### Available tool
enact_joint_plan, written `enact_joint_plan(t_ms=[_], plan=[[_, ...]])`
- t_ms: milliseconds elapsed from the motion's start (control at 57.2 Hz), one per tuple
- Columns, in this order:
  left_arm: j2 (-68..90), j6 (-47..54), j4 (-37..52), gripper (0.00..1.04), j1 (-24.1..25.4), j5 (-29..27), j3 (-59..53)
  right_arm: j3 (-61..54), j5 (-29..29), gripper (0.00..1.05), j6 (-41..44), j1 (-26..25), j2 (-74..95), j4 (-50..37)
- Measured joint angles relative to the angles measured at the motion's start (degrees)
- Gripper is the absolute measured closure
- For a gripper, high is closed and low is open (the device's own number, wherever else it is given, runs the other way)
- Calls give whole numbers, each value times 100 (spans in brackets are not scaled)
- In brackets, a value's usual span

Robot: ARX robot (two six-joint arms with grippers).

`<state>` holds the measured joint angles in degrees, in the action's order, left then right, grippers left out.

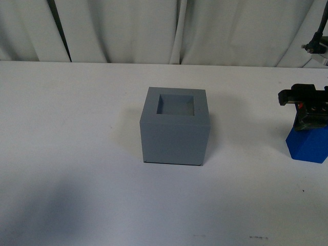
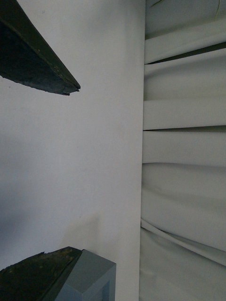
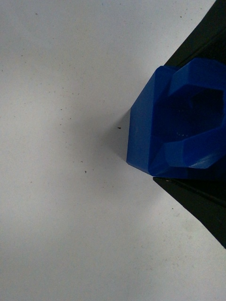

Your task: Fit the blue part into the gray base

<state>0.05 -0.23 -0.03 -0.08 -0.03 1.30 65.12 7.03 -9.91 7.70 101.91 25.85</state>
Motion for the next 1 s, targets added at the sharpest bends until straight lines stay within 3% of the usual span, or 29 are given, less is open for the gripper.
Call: enact_joint_plan(t_ms=[419, 996], plan=[[0, 0, 0, 6, 0, 0, 0, 713, -251, 57, 203, 105, -39, 420], [0, 0, 0, 6, 0, 0, 0, 2188, -1943, 57, 2688, 664, -216, 1051]])
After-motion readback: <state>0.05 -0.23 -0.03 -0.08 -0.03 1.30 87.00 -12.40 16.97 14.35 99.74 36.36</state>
